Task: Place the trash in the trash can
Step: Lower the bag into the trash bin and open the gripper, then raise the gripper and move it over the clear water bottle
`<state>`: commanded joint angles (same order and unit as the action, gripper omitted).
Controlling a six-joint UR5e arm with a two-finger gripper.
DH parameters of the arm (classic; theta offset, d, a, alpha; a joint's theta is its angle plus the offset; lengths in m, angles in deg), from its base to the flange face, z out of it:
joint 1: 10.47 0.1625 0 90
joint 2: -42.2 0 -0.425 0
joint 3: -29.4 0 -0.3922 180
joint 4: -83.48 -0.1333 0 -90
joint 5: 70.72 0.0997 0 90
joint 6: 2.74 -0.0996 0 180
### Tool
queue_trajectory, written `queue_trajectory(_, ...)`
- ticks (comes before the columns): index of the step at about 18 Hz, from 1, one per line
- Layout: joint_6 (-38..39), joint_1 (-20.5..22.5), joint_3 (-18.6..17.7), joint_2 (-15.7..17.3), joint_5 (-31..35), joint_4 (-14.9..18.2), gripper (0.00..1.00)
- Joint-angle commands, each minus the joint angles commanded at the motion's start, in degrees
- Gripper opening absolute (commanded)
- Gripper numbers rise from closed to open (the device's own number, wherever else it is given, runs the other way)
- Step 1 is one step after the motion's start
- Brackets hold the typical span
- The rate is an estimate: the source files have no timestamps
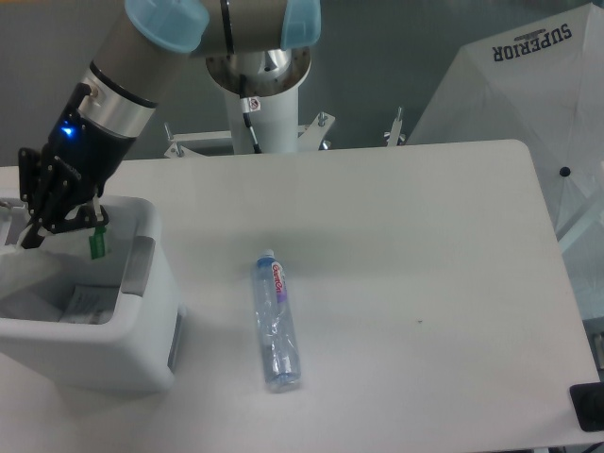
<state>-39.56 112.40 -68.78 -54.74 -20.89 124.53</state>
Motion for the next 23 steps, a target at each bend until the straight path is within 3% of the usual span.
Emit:
queue_trajectory(3, -0.26, -0.26, 0.35, -1.05, 3.50, -0.17, 0.00)
queue_trajectory(12, -0.26, -0.44, 0.53, -1.59, 3.96, -0.18, 0.05)
queue_trajectory(13, -0.26, -0.44, 0.53, -1.59, 3.87, -0.18, 0.14)
queue_trajectory(14, -0.26, -0.44, 0.53, -1.59, 3.87, -0.18, 0.37)
queue_trajectory(15, -0.26, -0.44, 0.70, -1.41, 3.87, -0.26, 0.74)
queue_trajectory(16, -0.18, -0.44, 0.88, -1.15, 3.87, -0.35, 0.88)
queue_trajectory(20, 0.44, -0.26, 1.67, 0.61, 3.78, -0.35, 0.99)
queue_trajectory(23, 2.54, 0.09, 2.90, 0.79, 3.78, -0.35, 1.00)
